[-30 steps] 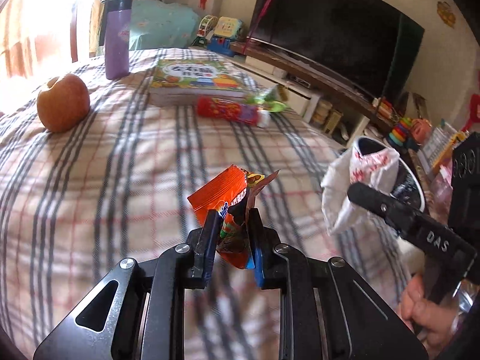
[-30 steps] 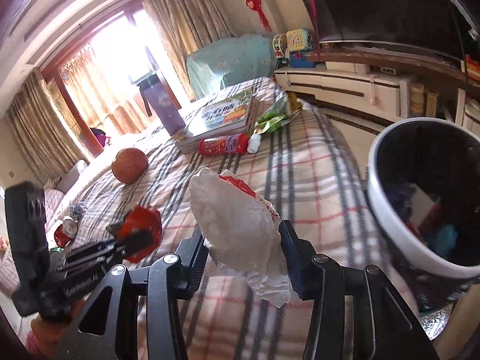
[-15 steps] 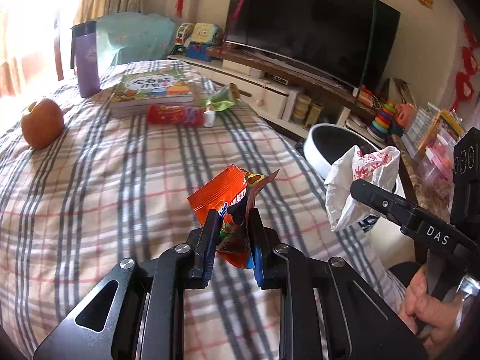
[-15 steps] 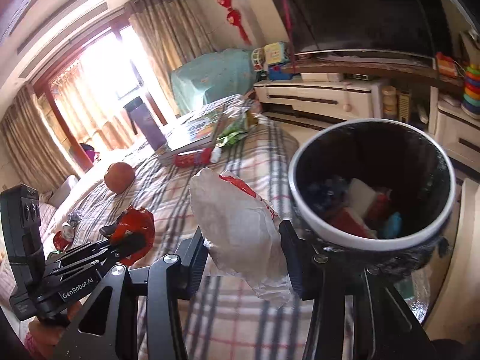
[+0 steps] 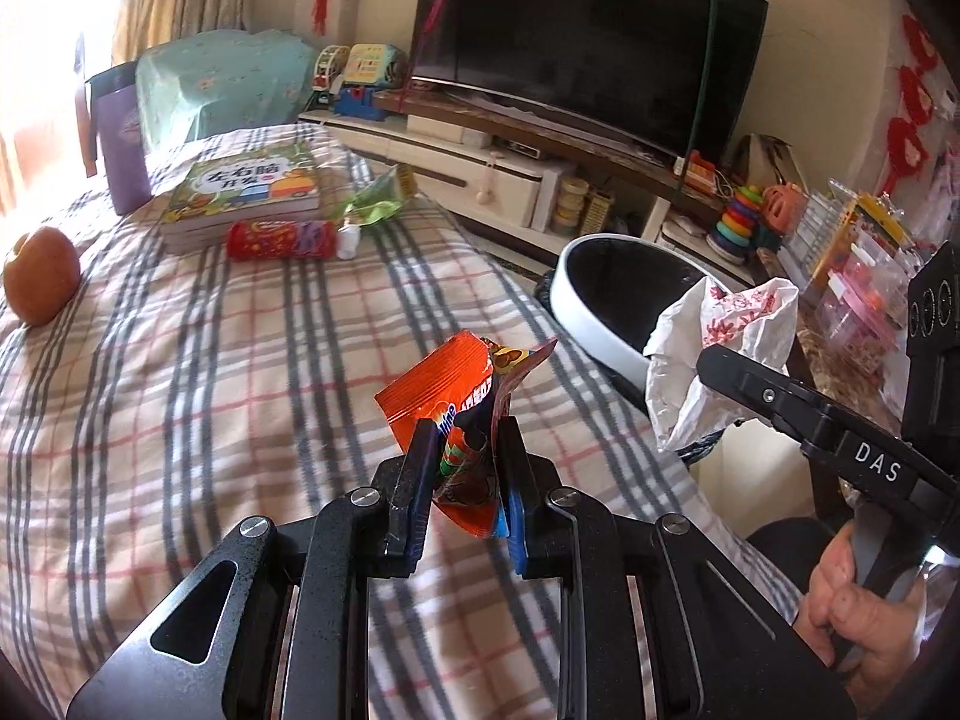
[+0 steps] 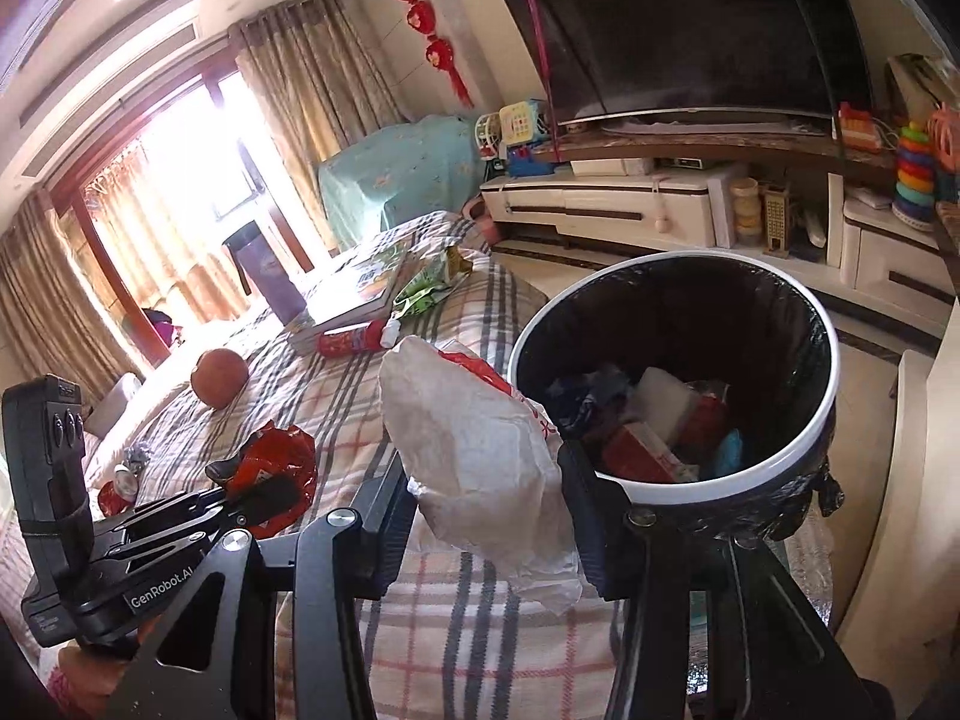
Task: Collect trash
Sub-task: 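Carry the orange wrapper and white plastic bag over the bin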
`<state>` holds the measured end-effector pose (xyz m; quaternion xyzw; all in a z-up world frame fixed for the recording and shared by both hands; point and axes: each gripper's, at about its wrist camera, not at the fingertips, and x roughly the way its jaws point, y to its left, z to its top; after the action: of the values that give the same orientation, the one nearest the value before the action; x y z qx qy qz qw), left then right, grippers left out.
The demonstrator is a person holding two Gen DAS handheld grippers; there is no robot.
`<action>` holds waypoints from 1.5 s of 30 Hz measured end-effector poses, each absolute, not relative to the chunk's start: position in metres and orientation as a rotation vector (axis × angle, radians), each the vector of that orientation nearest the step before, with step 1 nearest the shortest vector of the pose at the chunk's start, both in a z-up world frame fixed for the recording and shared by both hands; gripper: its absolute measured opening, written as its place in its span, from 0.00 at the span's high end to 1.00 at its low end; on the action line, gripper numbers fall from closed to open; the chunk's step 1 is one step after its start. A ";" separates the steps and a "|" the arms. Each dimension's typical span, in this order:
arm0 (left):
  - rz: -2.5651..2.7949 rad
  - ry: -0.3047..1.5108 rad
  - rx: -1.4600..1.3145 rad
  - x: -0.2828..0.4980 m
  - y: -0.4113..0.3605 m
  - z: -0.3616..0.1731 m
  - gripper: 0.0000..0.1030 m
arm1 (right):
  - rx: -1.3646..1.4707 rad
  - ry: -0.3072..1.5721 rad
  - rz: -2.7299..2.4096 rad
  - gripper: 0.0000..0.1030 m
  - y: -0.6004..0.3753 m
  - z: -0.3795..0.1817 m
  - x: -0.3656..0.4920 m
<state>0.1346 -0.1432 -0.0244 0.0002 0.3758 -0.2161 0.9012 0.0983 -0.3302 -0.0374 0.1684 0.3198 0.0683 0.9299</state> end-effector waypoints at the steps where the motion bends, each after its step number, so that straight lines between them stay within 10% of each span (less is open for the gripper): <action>1: -0.450 0.776 0.004 0.135 -0.145 -0.024 0.82 | 0.346 0.654 0.138 0.54 -0.331 -0.037 0.098; 45: -0.595 0.760 0.109 0.159 -0.250 -0.006 0.82 | 0.348 0.617 0.000 0.54 -0.412 -0.025 0.111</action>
<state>0.1589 -0.2498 -0.0062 0.0522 0.3654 -0.2860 0.8843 0.1110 -0.4122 -0.0252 0.1705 0.3022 -0.0001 0.9379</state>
